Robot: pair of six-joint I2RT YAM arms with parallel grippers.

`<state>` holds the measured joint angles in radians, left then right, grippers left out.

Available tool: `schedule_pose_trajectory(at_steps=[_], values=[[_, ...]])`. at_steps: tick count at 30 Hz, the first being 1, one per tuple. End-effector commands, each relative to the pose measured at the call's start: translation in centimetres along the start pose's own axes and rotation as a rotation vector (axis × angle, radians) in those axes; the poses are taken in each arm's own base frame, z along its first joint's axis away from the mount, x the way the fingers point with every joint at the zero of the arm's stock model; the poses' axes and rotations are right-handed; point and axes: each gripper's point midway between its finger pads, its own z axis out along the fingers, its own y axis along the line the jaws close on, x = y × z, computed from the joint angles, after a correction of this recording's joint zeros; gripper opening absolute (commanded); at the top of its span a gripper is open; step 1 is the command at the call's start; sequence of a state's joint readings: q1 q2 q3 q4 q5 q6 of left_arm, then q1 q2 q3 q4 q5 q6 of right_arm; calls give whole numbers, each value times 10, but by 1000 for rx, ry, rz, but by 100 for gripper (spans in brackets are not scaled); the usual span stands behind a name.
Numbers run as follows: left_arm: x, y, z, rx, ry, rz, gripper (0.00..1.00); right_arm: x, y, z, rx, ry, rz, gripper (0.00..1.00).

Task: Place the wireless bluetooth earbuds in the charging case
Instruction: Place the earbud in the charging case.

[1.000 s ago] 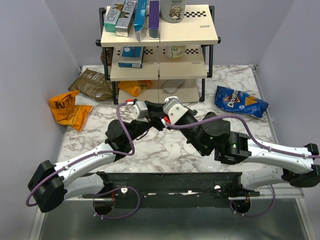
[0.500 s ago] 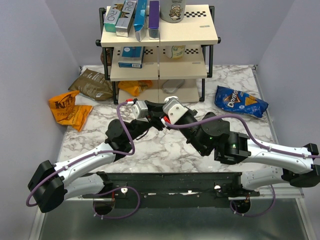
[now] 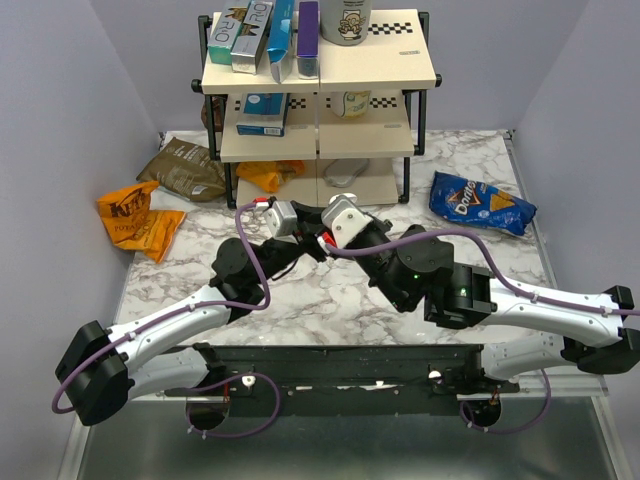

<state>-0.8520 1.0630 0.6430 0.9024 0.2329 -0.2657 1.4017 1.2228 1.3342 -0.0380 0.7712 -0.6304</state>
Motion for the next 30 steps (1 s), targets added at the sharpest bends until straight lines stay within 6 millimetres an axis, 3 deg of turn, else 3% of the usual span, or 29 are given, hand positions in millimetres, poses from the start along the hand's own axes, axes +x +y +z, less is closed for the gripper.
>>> schedule_pose_trajectory(at_steps=[1, 11, 13, 14, 18, 30], values=[[-32, -1, 3, -6, -85, 22, 0, 8, 8, 0, 4, 21, -32, 1], [-33, -2, 4, -4, -87, 18, 0, 7, 10, 1, -1, 17, -24, 1], [-32, -2, 3, -4, -84, 21, 0, 5, 8, 1, 0, 18, -12, 9], [-32, -2, 3, -4, -84, 21, 0, 4, 7, 0, 0, 18, 0, 21], [-30, -1, 2, -5, -81, 21, 0, -3, 2, -1, 3, 12, 42, 38], [-27, 2, 1, -21, -79, 20, 0, -20, -18, -5, 45, -9, 133, 56]])
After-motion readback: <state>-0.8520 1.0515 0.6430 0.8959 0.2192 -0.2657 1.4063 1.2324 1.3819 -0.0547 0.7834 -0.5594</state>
